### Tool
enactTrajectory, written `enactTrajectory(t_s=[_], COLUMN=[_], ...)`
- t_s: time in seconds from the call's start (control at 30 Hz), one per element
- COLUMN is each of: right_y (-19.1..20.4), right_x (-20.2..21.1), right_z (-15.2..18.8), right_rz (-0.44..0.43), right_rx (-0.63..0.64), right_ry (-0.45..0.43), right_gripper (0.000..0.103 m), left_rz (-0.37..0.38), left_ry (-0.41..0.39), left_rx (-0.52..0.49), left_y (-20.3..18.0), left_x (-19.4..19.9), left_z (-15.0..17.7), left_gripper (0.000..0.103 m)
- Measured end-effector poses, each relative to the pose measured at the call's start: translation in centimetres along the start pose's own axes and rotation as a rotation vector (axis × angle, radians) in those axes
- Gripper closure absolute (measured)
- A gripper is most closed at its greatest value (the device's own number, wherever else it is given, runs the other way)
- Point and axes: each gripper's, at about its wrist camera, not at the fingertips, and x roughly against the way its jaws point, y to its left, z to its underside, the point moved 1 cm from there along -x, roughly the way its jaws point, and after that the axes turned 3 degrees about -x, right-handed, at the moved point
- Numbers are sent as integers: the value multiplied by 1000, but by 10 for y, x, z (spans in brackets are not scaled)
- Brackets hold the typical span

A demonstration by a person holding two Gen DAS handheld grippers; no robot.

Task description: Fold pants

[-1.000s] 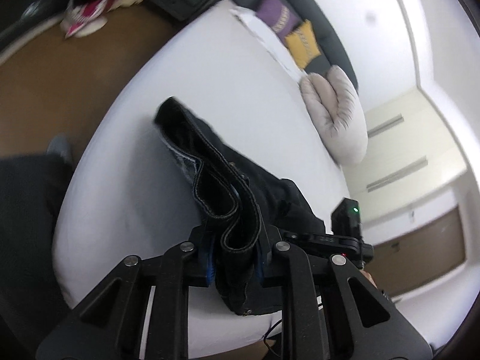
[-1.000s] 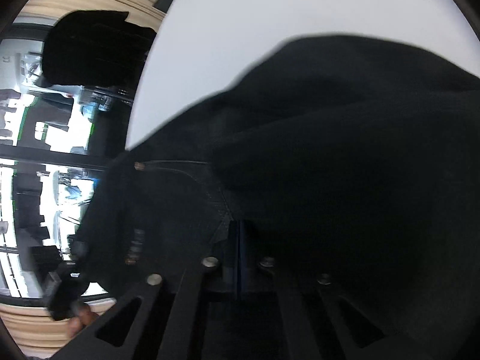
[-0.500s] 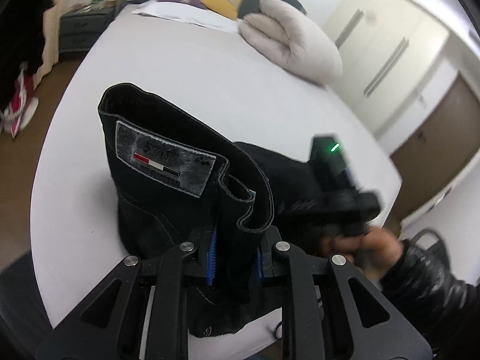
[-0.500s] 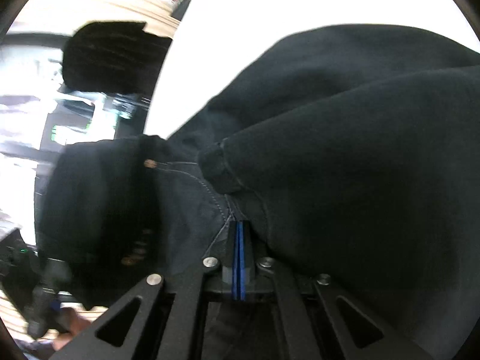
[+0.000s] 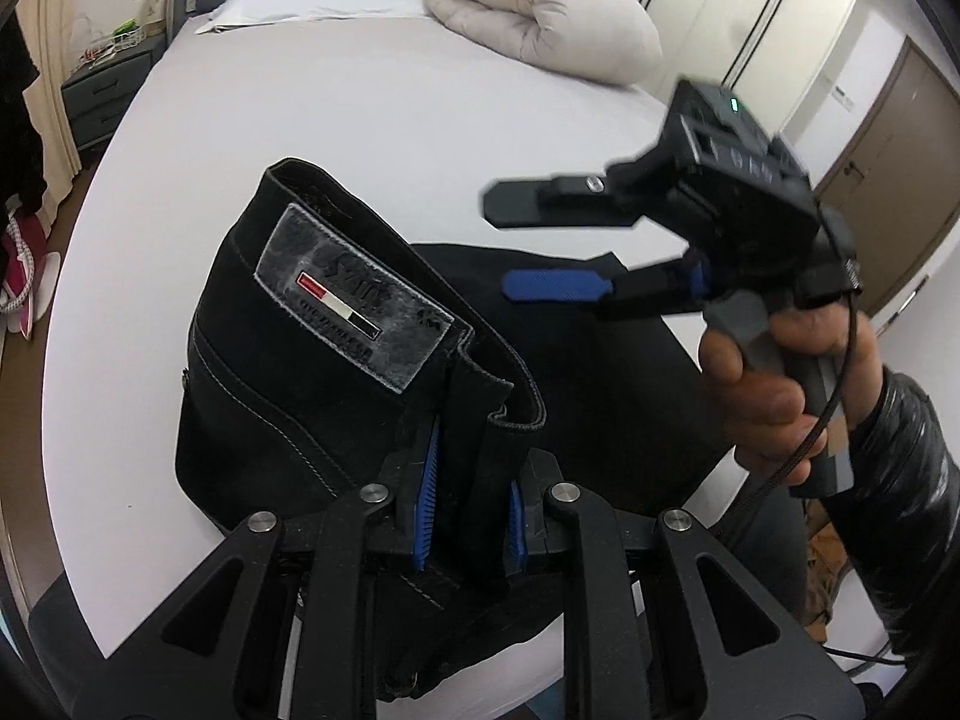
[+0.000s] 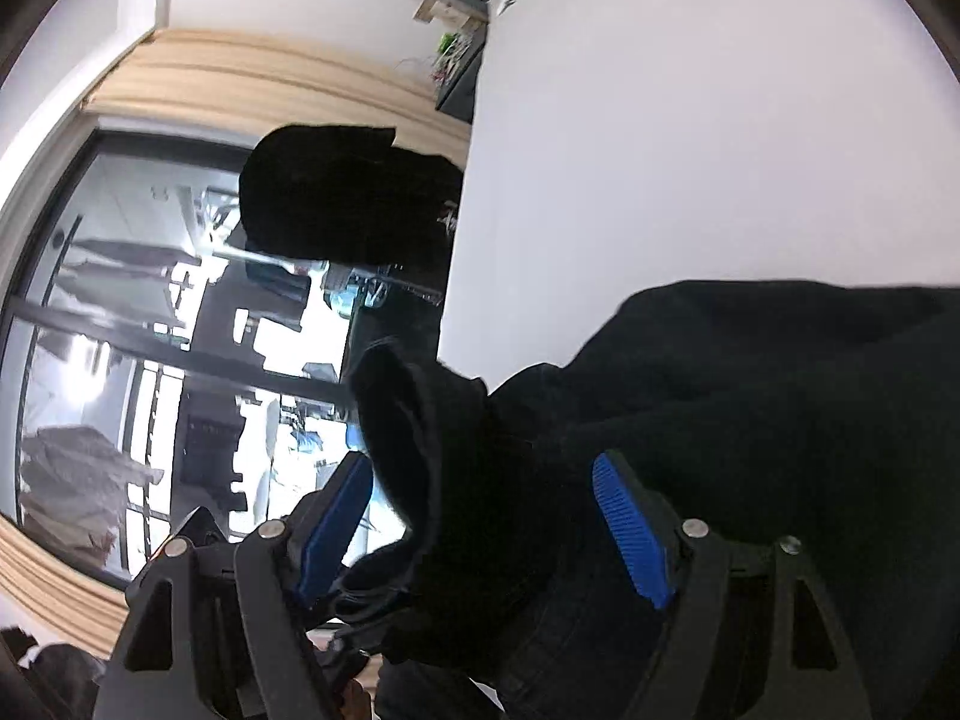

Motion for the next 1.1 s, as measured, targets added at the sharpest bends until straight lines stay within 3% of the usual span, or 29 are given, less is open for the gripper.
enactTrajectory(t_s=[0.37, 0.43, 0.5, 0.57, 0.87, 1.1], right_y=[23, 20, 14, 6, -17, -77], right_x=[-33, -36, -41, -36, 38, 118], right_z=[-4, -4, -4, -4, 2, 4], right_rz=[24, 64, 104, 130, 166, 211], right_rx=[89, 115, 109, 102, 74, -45], right_ry=[78, 91, 114, 103, -36, -141], right_gripper=[25, 41, 81, 92, 94, 94], left_rz=[-7, -8, -10, -4, 80, 163], left_ry=[40, 46, 51, 56, 79, 97], left_rx=[-29, -34, -37, -41, -144, -269], left_y=[-7, -9, -8, -9, -63, -134], left_x=[-21, -21, -22, -24, -51, -83], left_z=[-14, -16, -18, -20, -53, -77], left_gripper=[86, 86, 86, 86, 86, 86])
